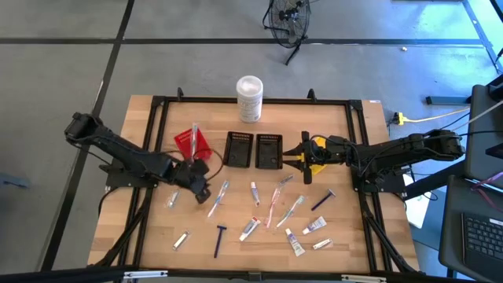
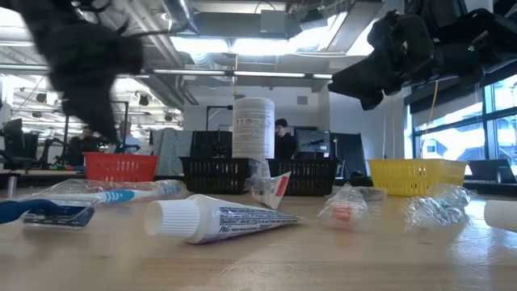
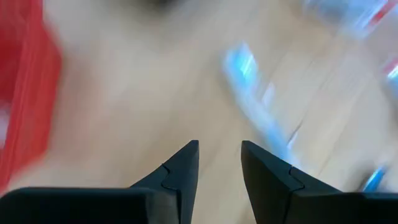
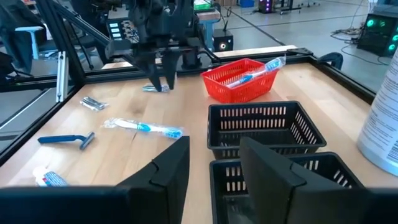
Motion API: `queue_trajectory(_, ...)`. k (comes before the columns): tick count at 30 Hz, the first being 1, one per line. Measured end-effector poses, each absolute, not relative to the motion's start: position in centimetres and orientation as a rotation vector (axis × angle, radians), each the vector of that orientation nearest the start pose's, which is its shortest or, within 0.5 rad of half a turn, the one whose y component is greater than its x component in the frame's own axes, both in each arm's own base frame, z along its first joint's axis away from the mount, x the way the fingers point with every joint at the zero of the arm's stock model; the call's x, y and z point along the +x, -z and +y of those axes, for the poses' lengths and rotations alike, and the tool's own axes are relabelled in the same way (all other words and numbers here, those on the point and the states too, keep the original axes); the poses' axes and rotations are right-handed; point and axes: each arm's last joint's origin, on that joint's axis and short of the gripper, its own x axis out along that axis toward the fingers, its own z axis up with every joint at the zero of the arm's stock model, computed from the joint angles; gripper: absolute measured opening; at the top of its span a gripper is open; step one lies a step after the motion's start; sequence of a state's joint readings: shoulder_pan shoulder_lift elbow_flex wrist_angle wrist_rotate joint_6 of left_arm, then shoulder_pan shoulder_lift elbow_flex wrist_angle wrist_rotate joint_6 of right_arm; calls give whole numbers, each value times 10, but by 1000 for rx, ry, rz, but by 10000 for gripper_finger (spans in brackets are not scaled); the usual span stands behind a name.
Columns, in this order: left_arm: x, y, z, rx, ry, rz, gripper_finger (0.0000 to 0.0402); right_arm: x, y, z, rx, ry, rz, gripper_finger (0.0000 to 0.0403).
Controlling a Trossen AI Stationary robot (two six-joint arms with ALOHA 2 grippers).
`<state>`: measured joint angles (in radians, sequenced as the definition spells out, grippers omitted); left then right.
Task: Pick & Place Travel size toiletries
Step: Put the silver nail cutter into the left black bin
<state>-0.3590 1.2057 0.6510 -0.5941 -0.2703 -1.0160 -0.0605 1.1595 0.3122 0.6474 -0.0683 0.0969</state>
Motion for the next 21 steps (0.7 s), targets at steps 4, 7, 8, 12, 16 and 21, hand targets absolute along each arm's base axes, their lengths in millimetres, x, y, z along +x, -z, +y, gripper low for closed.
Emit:
queue_trajectory(4,179,-181,-77,-581,-469,1133,117,216,-181,-9,135,-6,212,164)
queue_trajectory(7,171,-179,-85,-602,-450,1213,122,216,-180,-5,132,-20,231,182)
queue_trajectory(8,168,-178,-87,-611,-451,1244,125,216,-179,-4,131,-24,233,188)
queue_trajectory(12,157,-177,-90,-644,-497,1353,142,216,-179,-3,130,-32,235,209)
queue_trajectory(16,148,-176,-90,-630,-558,1411,164,216,-179,-3,130,-32,235,223)
queue_trajectory(21,137,-169,-88,-674,-693,1457,186,216,-179,-3,130,-32,235,231)
